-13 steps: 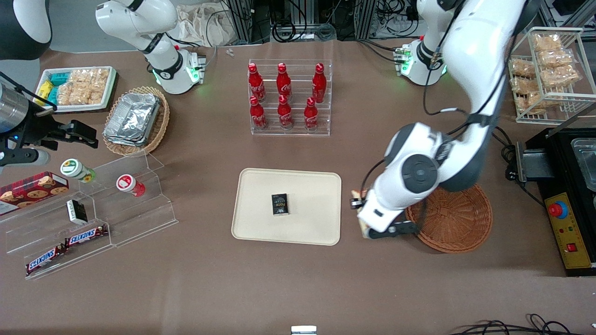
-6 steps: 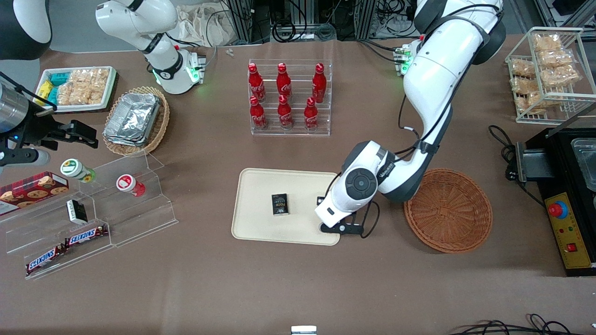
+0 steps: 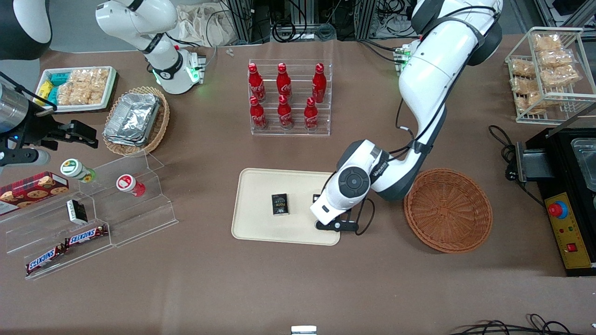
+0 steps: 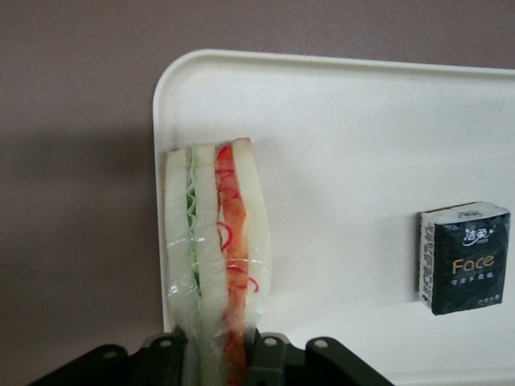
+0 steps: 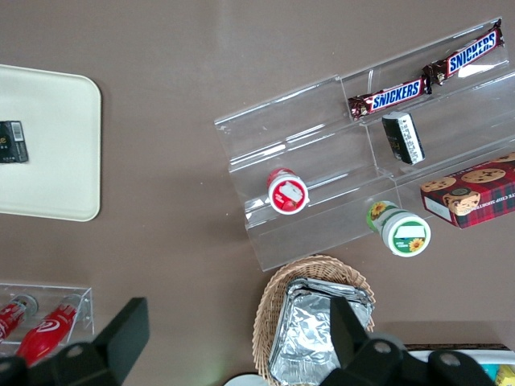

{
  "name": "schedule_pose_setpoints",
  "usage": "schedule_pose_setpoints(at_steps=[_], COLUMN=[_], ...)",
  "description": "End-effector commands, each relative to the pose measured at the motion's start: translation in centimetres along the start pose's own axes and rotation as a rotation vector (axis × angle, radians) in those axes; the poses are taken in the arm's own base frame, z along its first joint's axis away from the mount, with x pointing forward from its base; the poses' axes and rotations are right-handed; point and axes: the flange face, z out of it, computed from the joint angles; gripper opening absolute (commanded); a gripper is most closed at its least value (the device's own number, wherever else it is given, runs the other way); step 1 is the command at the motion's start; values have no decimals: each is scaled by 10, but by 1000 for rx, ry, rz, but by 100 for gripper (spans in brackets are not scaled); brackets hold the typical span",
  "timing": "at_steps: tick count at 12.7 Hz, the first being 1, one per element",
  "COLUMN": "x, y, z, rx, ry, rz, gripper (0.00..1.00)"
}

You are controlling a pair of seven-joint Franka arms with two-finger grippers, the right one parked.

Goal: Place sandwich from basket to tray

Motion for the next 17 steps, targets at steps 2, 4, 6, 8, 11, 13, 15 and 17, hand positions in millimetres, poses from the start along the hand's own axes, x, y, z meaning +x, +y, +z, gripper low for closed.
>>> schedule_pose_setpoints(at_steps=[2, 4, 6, 8, 11, 13, 15, 17], x=[4, 4, 6, 11, 8, -12, -34, -63], y=[7, 7, 3, -29, -114, -152, -201, -240], z=[-7, -17, -57, -106, -188, -226, -240, -254], rx=[10, 8, 4, 40, 137, 156, 175, 171], ry=[22, 32, 67, 52, 69, 100, 118, 166], rz=[-33, -37, -41, -86, -158, -206, -269, -325], gripper=[99, 100, 100, 100, 100, 100, 100, 100])
